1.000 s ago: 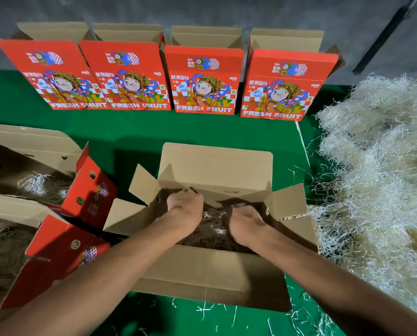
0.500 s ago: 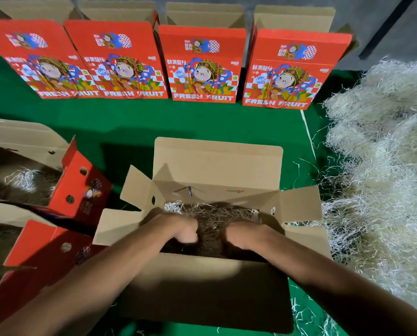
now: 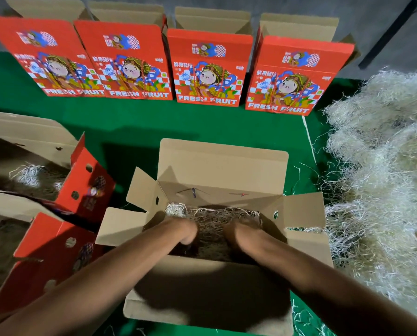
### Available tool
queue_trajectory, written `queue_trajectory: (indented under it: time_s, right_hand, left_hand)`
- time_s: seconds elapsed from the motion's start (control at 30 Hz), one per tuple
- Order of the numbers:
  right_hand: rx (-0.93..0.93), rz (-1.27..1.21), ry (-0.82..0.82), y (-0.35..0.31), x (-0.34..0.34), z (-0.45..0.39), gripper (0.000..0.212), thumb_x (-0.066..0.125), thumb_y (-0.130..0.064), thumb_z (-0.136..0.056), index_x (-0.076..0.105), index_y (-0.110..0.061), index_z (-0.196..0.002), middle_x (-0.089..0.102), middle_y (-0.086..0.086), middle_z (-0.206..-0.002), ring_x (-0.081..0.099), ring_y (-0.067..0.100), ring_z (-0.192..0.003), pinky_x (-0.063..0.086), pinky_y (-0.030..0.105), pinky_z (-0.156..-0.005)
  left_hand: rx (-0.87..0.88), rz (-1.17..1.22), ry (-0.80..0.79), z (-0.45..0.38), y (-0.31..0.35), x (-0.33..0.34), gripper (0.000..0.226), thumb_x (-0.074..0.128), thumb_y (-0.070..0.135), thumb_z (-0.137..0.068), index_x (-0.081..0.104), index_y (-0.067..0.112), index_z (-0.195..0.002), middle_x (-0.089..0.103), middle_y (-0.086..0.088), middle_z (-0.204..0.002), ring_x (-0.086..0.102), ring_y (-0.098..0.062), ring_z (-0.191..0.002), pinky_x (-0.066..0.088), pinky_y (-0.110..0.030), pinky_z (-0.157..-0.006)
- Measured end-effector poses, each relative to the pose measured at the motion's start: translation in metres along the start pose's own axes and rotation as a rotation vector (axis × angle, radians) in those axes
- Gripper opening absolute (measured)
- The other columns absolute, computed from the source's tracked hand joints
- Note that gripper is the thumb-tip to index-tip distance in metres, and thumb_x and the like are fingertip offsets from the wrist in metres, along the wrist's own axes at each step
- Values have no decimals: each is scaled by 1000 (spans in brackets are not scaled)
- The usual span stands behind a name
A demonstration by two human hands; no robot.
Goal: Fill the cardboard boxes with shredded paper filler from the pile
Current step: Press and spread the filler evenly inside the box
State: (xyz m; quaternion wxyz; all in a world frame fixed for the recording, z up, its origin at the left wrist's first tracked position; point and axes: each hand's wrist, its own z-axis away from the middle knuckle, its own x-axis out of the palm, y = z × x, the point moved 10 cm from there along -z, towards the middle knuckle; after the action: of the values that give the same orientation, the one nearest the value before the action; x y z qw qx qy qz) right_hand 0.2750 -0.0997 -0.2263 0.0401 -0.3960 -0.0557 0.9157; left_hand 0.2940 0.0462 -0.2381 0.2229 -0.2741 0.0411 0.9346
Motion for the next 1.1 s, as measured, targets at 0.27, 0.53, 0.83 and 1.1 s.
queue_trajectory:
  time_s: [0.27,0.53,0.83,1.1]
  right_hand:
    - [-54,320,102,-17,-23,17,58,66,-9,-84,48,-17,-139,50,10,-139,47,32,-130,29,49,-111]
    - [-305,28,142,-50,-24,47,18,49,-14,-98,66,-9,-102,53,6,-88,50,21,-83,41,31,-74]
    - [-211,82,-151,-46,8,22,29,54,-23,-98,67,-9,-120,68,15,-115,67,30,-104,54,34,-89]
    - [-167,130,-130,-43,1,29,31,51,-29,-101,65,-9,-120,65,12,-118,62,28,-109,48,34,-90]
  left_hand:
    - [78,160,330,10,11,-30,29,56,1,-86,58,13,-113,64,-9,-114,61,-25,-98,48,-35,-82]
    - [175,354,255,9,26,-20,27,51,-5,-92,55,13,-111,58,-2,-95,54,-19,-87,40,-27,-68]
    - [66,449,514,16,1,-56,18,55,7,-93,58,16,-109,62,-8,-115,60,-23,-98,49,-34,-80]
    - [-97,312,616,26,-17,-60,22,64,15,-93,62,16,-114,67,-3,-102,62,-18,-90,53,-33,-81]
